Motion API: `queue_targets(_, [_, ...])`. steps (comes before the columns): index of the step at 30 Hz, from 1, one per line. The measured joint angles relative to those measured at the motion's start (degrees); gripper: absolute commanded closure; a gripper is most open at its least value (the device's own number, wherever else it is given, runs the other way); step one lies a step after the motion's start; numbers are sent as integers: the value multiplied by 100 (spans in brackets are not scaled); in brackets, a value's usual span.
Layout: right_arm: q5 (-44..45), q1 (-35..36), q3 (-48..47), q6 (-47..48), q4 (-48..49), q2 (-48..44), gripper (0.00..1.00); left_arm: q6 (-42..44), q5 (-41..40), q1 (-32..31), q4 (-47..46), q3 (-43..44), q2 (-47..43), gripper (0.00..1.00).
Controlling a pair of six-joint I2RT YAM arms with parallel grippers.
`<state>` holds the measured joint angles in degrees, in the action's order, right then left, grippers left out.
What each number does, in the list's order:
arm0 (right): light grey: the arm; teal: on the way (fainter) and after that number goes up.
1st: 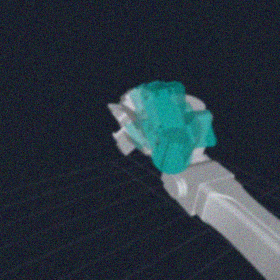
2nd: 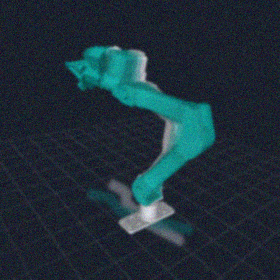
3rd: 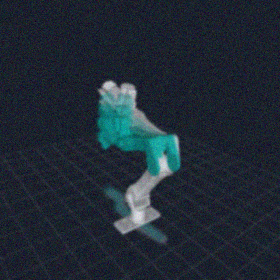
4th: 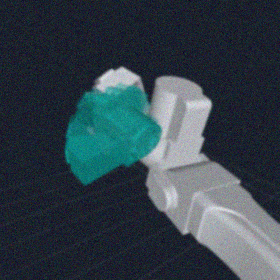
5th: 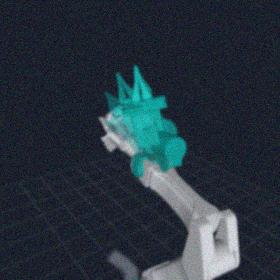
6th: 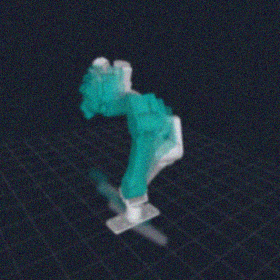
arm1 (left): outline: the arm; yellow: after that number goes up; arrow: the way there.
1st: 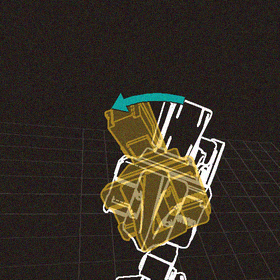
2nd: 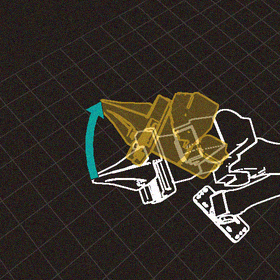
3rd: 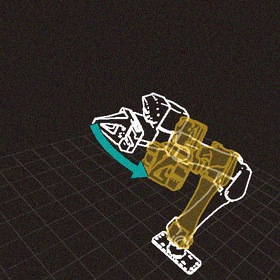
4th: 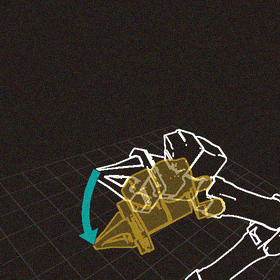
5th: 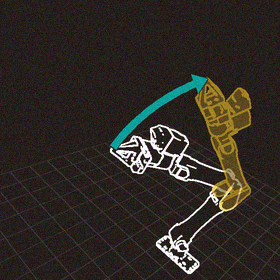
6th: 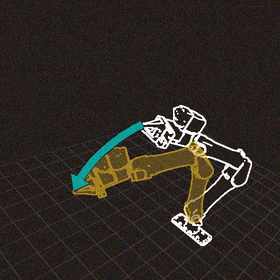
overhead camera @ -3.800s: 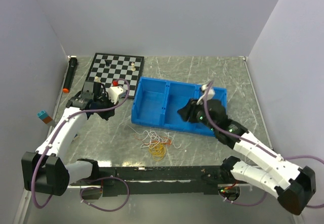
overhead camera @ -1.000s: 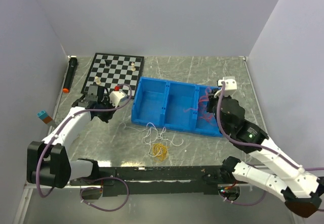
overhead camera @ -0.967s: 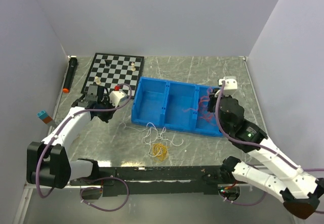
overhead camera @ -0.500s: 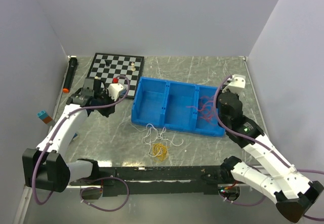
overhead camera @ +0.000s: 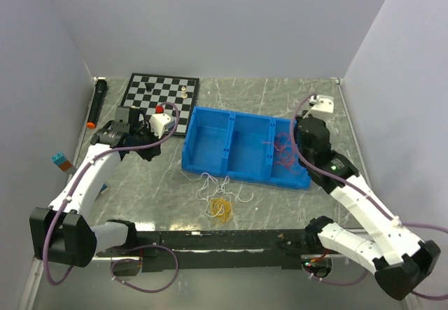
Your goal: Untangle the cables
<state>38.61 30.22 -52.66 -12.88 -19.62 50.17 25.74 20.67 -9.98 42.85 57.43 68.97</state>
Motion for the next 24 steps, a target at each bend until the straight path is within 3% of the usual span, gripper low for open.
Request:
queue_targets(13, [-621,0,184,-612,-205,1880,100,-15,48,-31,79,74,-4,99])
queue_targets(14, [-708,0,201,-673,-225,1967,93,-15,48,-31,79,74,-4,99])
queue_targets(16, [-817,0,192,-796,-264,2122,60,-13,48,-35,85,74,-4,99])
queue_targets(17, [-826,0,146,-879,-356,2208,49,-13,48,-35,96,76,-4,99])
queue_targets(19, [-813,0,-24,-1043,-621,2352,35,-13,48,-35,133,92,-4,99])
queue_targets(21, [-811,0,-267,-1126,-866,2420,27,-11,50,-37,184,155,-4,99])
queue_targets(24, [-863,0,-358,-1172,-911,2153,24,-11,66,-39,227,308,-4,99])
